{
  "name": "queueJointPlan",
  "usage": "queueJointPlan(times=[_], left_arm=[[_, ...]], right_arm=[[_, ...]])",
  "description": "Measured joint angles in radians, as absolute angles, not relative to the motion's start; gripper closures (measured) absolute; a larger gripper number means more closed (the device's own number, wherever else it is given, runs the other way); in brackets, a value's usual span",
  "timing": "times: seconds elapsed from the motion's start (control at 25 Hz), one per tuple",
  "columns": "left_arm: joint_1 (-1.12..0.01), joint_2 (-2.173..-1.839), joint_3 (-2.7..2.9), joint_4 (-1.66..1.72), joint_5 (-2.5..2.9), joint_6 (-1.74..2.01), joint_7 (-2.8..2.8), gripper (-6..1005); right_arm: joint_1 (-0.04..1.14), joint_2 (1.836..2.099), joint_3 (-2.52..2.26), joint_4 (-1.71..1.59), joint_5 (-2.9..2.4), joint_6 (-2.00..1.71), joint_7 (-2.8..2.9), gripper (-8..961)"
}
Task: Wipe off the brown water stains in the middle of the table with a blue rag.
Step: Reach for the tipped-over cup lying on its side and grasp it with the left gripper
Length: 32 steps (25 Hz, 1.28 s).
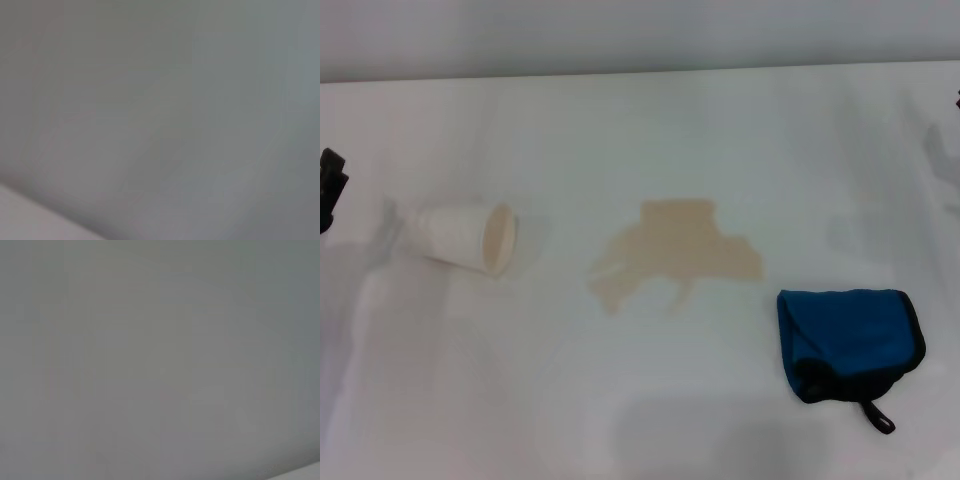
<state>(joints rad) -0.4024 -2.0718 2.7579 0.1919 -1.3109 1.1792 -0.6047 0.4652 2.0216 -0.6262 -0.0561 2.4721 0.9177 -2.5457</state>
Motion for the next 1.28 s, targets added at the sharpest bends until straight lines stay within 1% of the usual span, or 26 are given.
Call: queueJointPlan(times=[0.16,0.28,0.56,0.64,0.68,0.72,0.76,0.84,0.92,0.96,1.0,1.12,1.28], left_arm=[[-0.438,-2.068,2.759,0.081,-1.172,1.24,-0.606,112],[-0.487,-2.064,2.759,-0.023,-1.058,1.27,-0.636,112],[-0.554,-2.048,2.824,-0.221,-0.973,1.369,-0.682,112],[-0.575,-2.033,2.842,-0.282,-0.905,1.402,-0.693,111],[-0.608,-2.001,2.842,-0.327,-0.796,1.423,-0.745,111],[-0.623,-1.983,2.843,-0.339,-0.739,1.428,-0.786,111],[-0.623,-1.983,2.843,-0.339,-0.739,1.428,-0.786,111],[-0.663,-1.937,2.843,-0.355,-0.627,1.438,-0.86,111],[-0.704,-1.906,2.844,-0.375,-0.52,1.46,-0.893,111],[-0.748,-1.889,2.844,-0.418,-0.414,1.494,-0.915,111],[-0.748,-1.889,2.844,-0.418,-0.414,1.494,-0.915,111],[-0.822,-1.869,2.844,-0.495,-0.228,1.545,-0.944,111],[-0.908,-1.843,2.846,-0.511,-0.033,1.559,-0.946,112]], right_arm=[[0.48,2.021,-0.633,-0.056,2.47,0.878,-2.546,249],[0.484,2.022,-0.634,-0.055,2.47,0.874,-2.546,249],[0.491,2.022,-0.625,-0.055,2.473,0.872,-2.546,248],[0.492,2.022,-0.624,-0.06,2.475,0.87,-2.546,248],[0.492,2.022,-0.624,-0.06,2.475,0.87,-2.546,248],[0.493,2.022,-0.624,-0.061,2.476,0.869,-2.546,248],[0.494,2.021,-0.624,-0.063,2.476,0.869,-2.546,248],[0.497,2.021,-0.623,-0.064,2.477,0.868,-2.546,249],[0.499,2.019,-0.622,-0.064,2.477,0.864,-2.546,249],[0.5,2.018,-0.622,-0.064,2.477,0.861,-2.546,248],[0.508,2.018,-0.613,-0.065,2.477,0.849,-2.547,248],[0.52,2.019,-0.597,-0.065,2.478,0.835,-2.546,248],[0.542,2.021,-0.574,-0.064,2.477,0.825,-2.546,248]])
